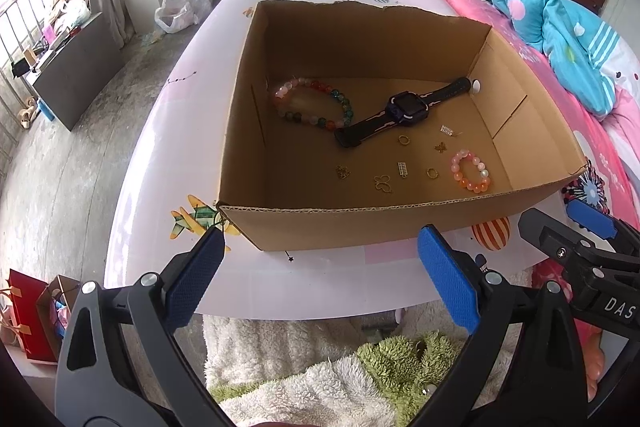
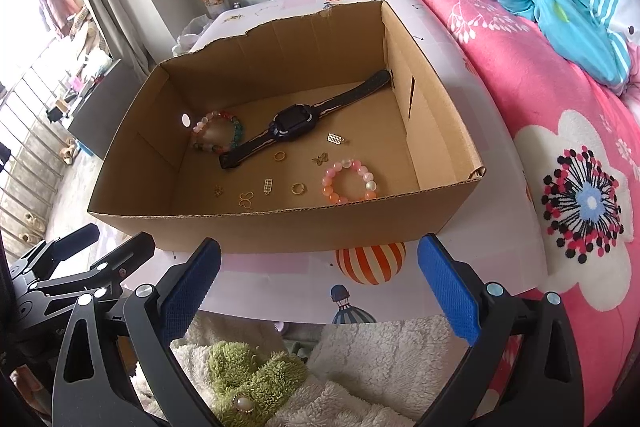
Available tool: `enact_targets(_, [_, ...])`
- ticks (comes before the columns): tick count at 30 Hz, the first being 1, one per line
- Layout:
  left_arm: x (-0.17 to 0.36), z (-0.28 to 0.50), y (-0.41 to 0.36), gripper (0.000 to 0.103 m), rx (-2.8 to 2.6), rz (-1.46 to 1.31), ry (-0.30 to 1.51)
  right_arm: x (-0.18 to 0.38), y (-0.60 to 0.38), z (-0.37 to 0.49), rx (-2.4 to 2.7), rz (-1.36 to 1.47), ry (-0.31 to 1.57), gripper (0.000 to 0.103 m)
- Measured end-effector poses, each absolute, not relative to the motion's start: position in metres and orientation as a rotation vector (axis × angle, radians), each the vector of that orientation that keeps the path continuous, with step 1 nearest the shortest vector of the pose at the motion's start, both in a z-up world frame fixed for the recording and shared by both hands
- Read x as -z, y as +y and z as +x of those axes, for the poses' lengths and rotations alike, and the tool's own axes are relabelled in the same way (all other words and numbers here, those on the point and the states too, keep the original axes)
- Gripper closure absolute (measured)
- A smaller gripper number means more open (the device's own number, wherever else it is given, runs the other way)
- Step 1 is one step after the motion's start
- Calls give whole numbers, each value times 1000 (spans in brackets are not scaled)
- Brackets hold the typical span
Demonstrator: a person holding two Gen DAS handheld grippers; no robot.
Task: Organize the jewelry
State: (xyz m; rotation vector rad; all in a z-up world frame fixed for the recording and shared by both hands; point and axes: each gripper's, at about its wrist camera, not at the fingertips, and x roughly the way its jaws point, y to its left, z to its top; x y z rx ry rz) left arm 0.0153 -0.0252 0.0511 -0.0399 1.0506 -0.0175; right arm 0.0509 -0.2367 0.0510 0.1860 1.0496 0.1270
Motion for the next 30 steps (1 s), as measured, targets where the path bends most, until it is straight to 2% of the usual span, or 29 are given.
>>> enact_targets(30, [-51,17,-27,9,17,-29,1053,-46,-238,54,-145,182,1065,7])
